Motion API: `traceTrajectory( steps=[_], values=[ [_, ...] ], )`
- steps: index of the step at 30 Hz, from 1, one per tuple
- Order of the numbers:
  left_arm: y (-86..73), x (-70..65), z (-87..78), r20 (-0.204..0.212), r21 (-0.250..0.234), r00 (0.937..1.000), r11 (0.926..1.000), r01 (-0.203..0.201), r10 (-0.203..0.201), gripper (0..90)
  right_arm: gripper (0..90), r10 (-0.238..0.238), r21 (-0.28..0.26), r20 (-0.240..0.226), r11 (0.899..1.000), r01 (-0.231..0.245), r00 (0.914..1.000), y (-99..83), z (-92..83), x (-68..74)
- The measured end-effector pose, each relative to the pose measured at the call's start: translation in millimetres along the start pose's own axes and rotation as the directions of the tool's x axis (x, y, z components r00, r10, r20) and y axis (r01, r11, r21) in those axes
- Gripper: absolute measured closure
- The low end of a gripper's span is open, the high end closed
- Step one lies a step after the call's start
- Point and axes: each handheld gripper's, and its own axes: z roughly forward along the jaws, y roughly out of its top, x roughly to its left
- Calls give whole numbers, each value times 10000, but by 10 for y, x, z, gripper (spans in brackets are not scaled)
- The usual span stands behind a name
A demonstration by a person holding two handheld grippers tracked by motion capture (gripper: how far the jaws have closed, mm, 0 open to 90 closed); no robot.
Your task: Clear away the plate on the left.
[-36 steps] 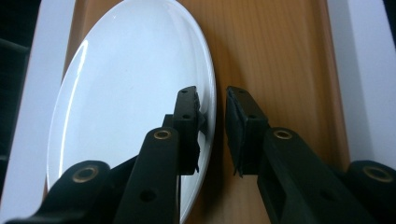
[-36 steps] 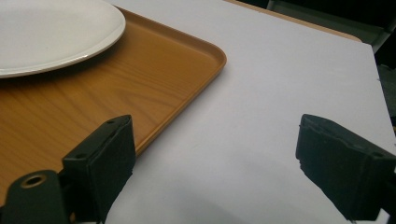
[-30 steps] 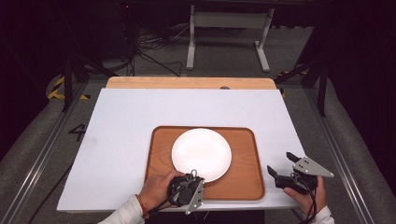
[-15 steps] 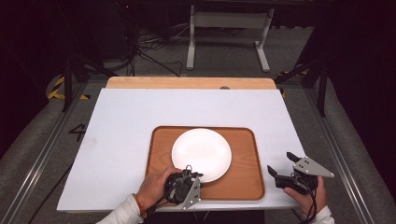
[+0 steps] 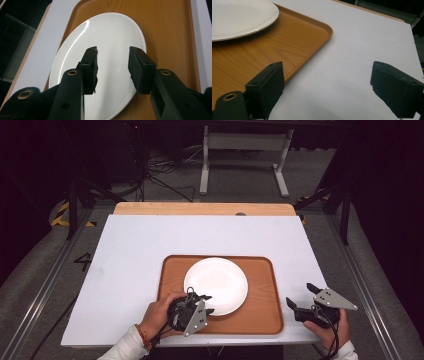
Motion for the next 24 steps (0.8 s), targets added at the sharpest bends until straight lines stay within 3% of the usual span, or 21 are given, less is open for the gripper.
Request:
traceTrajectory(
  steps=[9,10,16,24],
  values=[
    [-47,94,-66,-488,7,9986,9998,212,-211,502,126,-17,36,-21,10000,17,10000,0,8,6],
    [-60,85,-69,-511,-23,9976,9989,477,-478,475,126,-15,26,-21,10000,15,10000,0,8,6],
    [-122,162,-107,-819,8,9937,9970,770,-766,342,126,-20,14,-40,10000,20,10000,1,9,5],
    [-253,247,-167,-839,-124,9912,9947,1018,-1025,269,126,-17,-6,-18,10000,17,10000,0,5,3]
  ],
)
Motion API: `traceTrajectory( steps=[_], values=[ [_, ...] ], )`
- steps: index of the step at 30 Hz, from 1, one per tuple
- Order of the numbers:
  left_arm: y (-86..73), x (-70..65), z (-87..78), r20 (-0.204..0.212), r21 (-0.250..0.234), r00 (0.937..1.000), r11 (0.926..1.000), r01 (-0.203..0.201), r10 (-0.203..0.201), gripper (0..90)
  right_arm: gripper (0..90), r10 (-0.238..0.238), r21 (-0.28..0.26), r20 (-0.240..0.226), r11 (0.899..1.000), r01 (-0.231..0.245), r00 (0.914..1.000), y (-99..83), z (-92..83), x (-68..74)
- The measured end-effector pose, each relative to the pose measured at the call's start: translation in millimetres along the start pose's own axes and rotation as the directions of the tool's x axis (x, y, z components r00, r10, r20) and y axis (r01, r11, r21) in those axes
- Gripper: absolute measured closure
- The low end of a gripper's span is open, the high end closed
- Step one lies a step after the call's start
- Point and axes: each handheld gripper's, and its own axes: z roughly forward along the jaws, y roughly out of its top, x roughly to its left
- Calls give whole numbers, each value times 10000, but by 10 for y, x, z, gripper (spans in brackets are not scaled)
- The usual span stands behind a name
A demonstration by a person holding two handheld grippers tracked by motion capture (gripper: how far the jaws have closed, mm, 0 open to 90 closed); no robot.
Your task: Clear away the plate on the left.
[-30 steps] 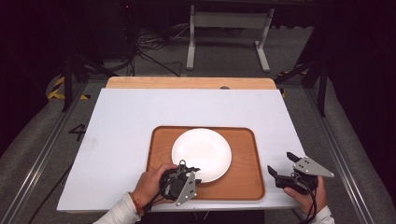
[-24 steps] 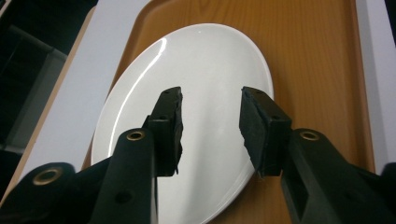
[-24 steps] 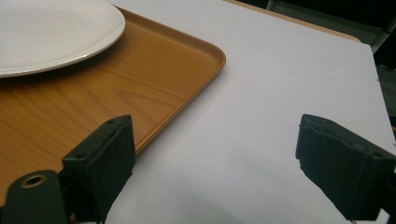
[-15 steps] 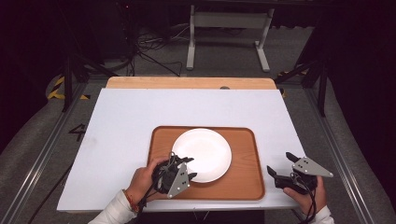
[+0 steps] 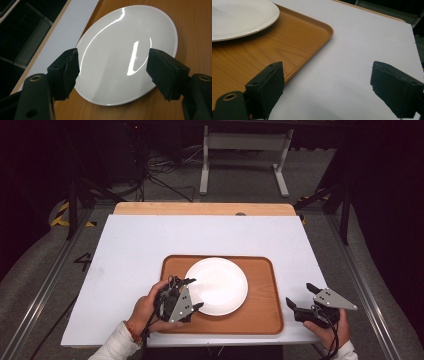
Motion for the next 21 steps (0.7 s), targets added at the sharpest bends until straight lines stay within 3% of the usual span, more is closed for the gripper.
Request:
traceTrajectory(
  steps=[2,9,16,21],
  values=[
    [-17,12,-2,27,-15,10000,10000,34,-34,268,126,-6,18,7,10000,6,10000,0,2,1],
    [-208,165,-2,64,244,9969,9966,786,-788,201,125,-176,51,78,9998,176,9998,-1,4,13],
    [-423,278,-52,-286,771,9909,9880,1336,-1317,175,125,-237,47,78,9997,237,9997,-4,9,16],
    [-519,303,-119,-628,1028,9886,9844,1428,-1369,174,125,-200,84,81,9998,199,9998,-7,10,16]
  ],
)
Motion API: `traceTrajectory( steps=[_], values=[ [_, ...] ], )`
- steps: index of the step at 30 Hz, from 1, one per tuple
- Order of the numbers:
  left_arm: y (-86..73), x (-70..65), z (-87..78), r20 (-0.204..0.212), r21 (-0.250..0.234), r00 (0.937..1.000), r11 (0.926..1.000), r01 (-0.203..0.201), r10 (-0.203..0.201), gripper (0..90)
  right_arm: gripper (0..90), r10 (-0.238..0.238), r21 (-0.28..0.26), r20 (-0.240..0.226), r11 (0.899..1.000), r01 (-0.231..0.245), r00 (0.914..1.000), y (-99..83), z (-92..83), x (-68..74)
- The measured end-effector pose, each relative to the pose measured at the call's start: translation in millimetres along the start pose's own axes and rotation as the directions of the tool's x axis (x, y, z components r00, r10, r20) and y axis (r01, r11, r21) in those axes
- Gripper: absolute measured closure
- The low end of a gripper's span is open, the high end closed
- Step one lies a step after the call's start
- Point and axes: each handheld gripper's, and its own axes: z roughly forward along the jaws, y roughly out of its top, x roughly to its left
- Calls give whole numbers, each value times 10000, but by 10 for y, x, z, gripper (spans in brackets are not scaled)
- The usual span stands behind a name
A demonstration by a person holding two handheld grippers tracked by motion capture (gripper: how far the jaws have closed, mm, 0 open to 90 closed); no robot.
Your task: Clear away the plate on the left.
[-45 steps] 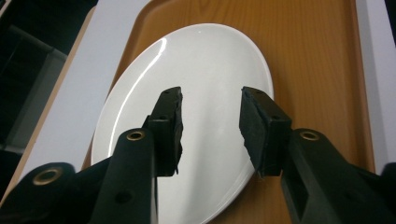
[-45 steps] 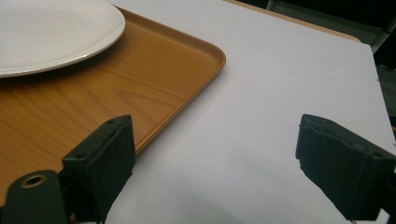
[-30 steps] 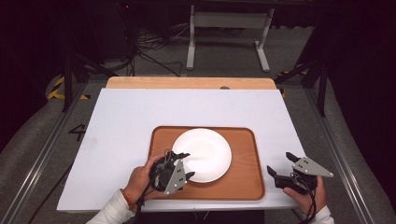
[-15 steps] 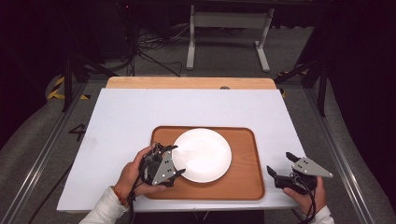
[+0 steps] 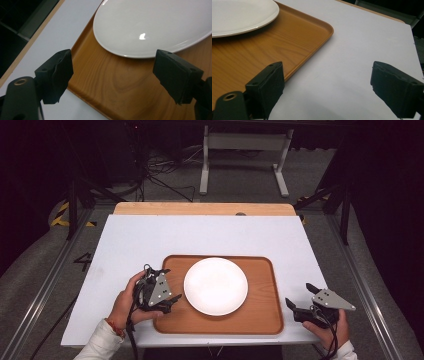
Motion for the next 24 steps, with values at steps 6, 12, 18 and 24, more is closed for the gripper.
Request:
traceTrajectory(
  steps=[6,12,18,24],
  values=[
    [-137,30,-55,-89,244,9996,9994,256,-254,171,125,-8,-4,25,10000,8,10000,-2,-2,-3],
    [-236,62,-94,-151,396,9992,9985,387,-381,170,124,-22,4,42,10000,22,10000,-1,-2,-1],
    [-306,86,-123,-196,477,9985,9975,517,-508,169,124,-44,12,61,10000,44,10000,-2,-2,-1],
    [-420,115,-162,-262,693,9969,9947,753,-737,168,124,-74,10,56,10000,74,10000,-2,0,-1]
  ],
)
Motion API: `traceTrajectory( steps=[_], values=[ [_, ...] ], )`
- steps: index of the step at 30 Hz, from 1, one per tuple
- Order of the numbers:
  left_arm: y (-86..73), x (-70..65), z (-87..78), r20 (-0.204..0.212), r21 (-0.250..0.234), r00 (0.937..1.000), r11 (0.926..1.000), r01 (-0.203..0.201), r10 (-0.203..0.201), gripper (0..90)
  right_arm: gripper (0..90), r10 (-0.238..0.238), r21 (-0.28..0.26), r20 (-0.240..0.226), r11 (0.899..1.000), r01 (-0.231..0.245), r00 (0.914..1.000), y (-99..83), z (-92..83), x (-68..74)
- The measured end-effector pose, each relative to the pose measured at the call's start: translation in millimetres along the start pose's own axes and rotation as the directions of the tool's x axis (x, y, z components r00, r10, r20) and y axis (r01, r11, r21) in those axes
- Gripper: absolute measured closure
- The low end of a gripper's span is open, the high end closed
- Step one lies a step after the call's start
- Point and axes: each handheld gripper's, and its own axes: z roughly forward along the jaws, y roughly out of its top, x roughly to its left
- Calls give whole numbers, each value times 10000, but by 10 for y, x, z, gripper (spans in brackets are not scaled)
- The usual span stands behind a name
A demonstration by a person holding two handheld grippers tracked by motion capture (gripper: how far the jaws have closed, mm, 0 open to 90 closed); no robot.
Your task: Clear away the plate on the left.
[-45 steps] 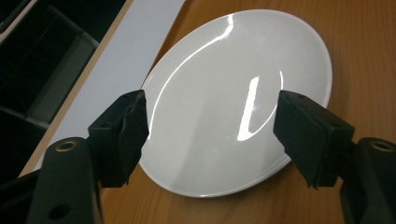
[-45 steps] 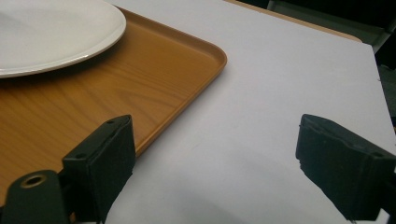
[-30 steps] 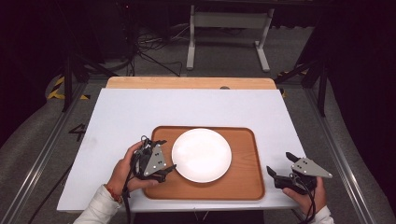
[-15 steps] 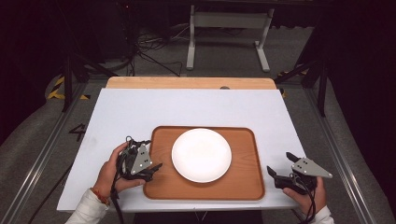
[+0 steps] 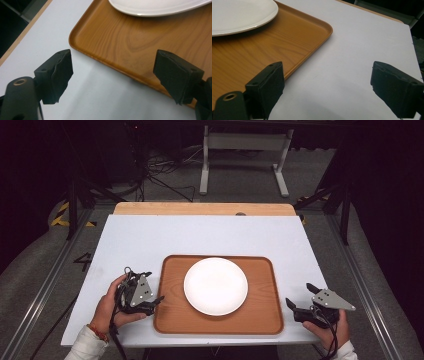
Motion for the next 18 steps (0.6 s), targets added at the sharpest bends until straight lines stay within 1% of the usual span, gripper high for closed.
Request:
traceTrajectory(
  steps=[5,10,14,18],
  values=[
    [-84,33,-26,-101,58,9997,9998,208,-208,169,124,-15,14,9,10000,15,10000,0,-1,3],
    [-155,54,-43,-90,77,9990,9990,447,-447,166,123,6,42,37,10000,-6,10000,-2,3,1],
    [-217,59,-49,-105,196,9981,9980,607,-605,161,124,51,37,26,10000,-52,10000,2,5,1],
    [-296,75,-75,-121,191,9959,9958,897,-895,161,123,57,61,37,10000,-57,10000,-1,7,1]
  ],
)
